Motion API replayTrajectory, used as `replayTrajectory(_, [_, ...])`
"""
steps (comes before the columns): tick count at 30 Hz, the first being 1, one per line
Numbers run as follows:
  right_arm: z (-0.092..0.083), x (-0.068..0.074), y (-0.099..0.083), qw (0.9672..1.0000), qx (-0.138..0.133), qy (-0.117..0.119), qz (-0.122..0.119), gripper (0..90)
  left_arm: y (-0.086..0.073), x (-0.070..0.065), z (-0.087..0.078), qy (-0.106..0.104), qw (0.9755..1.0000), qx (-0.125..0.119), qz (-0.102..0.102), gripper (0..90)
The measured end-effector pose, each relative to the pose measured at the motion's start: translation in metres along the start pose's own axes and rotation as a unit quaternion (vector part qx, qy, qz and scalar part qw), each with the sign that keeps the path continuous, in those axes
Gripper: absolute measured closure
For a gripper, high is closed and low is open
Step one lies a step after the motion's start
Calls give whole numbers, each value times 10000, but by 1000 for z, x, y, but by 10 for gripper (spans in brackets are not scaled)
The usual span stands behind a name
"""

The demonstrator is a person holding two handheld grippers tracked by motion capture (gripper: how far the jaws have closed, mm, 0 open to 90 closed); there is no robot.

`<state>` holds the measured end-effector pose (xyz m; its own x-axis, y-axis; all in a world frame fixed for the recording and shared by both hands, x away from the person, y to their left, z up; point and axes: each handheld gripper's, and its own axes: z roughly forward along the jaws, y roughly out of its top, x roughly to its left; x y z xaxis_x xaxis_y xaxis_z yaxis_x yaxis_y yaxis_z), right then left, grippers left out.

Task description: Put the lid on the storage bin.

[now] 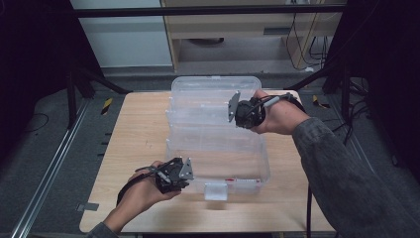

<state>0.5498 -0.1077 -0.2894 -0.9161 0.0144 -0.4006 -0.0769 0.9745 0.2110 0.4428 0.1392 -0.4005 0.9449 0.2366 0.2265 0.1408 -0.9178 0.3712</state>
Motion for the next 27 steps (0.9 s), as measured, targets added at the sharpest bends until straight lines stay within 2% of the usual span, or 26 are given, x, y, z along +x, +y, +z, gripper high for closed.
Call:
replayTrajectory(9, [-9,22,-2,9998,-129,-76,-134,864,-1,0,0,6,10000,2,23,764])
replayTrajectory(18, [-13,35,-4,9996,-179,-94,-172,860,-1,0,0,36,10000,-17,30,760])
replayTrajectory(23, [-12,29,-5,9998,-145,-21,-136,855,0,1,1,42,10000,-20,-13,759])
replayTrajectory(27, [-6,17,-6,9999,-89,-88,-39,851,5,4,4,125,9999,-42,-88,761])
